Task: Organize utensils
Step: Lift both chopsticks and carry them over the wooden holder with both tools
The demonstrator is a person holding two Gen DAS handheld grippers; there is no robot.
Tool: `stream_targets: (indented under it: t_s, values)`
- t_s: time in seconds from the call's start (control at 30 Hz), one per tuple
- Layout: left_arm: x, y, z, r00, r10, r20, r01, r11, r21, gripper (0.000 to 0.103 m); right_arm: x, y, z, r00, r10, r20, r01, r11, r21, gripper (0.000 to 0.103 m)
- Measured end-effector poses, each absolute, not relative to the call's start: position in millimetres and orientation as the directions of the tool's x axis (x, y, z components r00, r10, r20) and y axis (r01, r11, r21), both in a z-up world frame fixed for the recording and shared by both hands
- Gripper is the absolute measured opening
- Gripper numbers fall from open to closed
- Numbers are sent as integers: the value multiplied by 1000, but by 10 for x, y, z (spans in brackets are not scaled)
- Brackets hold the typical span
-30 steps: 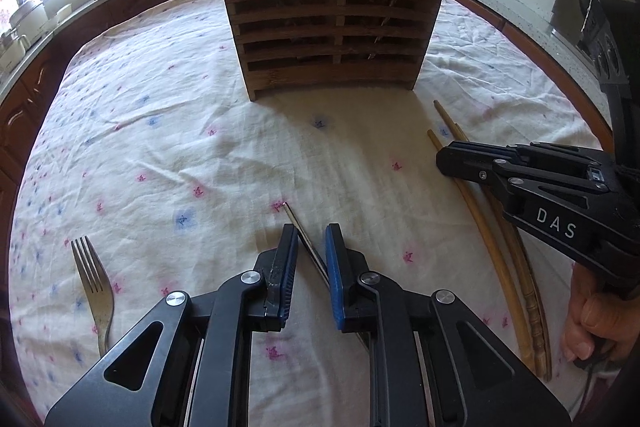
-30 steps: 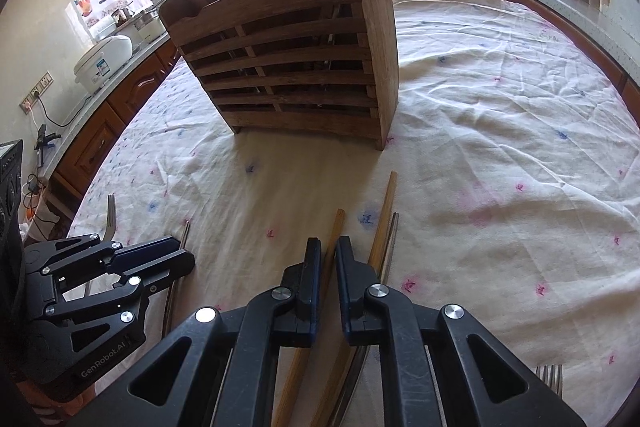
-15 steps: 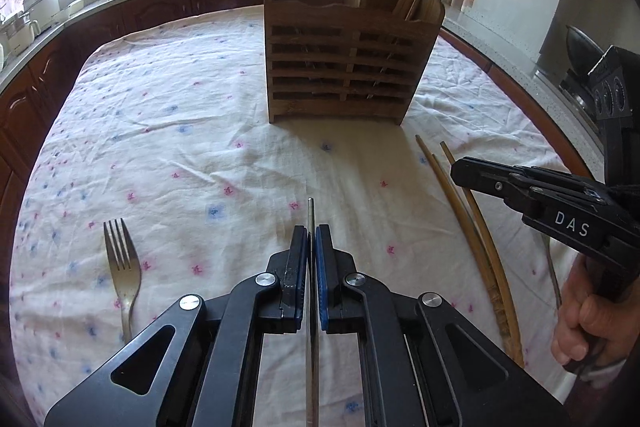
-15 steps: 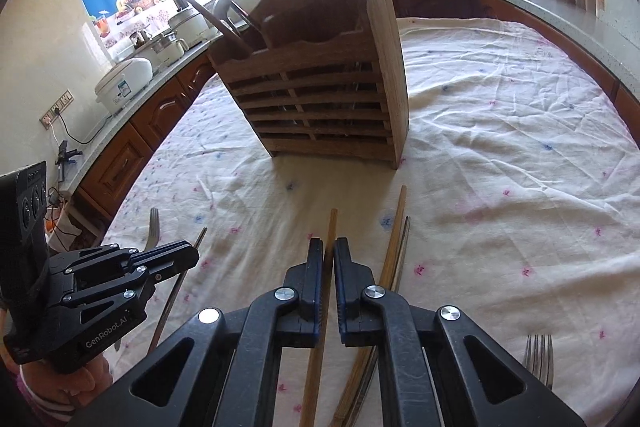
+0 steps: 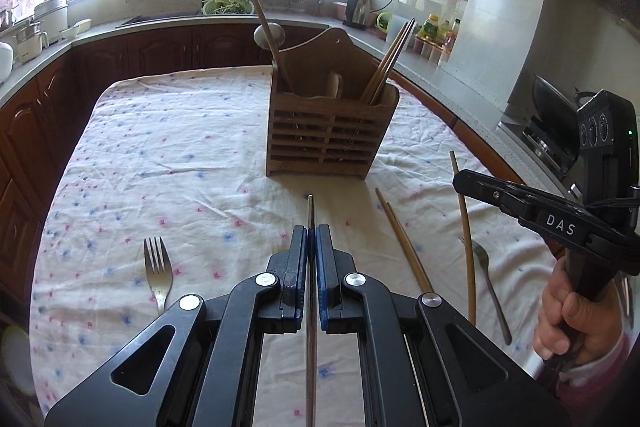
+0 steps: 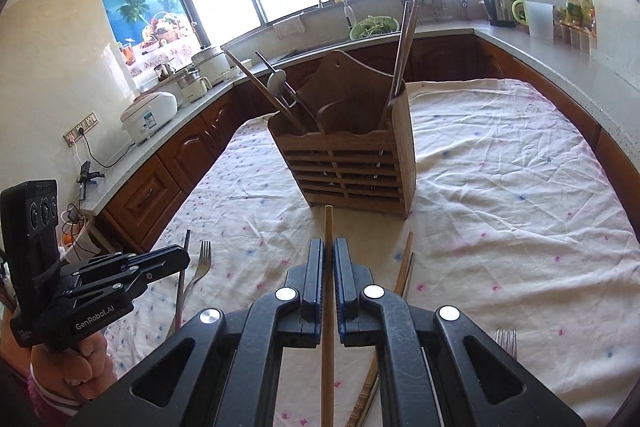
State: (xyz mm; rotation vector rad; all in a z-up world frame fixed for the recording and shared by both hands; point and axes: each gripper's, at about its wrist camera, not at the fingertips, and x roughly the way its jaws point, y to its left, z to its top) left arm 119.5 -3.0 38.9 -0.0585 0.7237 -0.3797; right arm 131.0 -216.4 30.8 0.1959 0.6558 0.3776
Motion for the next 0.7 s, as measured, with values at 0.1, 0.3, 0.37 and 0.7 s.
stream_targets:
  t_s: [0.1,0.3,0.37,0.7]
  values:
    - [1114,14,491,700,-368,-612,322,928,-189,4,1235,-2186,395,742,405,-534,-285,912,296,5]
    - [1001,72,659,728,-385,-567,332,922,-199,4,1107,-2204,595,770,414,-486,-305,907,289,5]
    - [970,81,699,735,-390,-555,334,920,-204,4,1072,-2216,653,779,414,-470,-309,907,286,5]
    - [916,117,863,764,-394,-510,334,919,-210,4,1043,-2265,807,805,409,-429,-311,908,282,5]
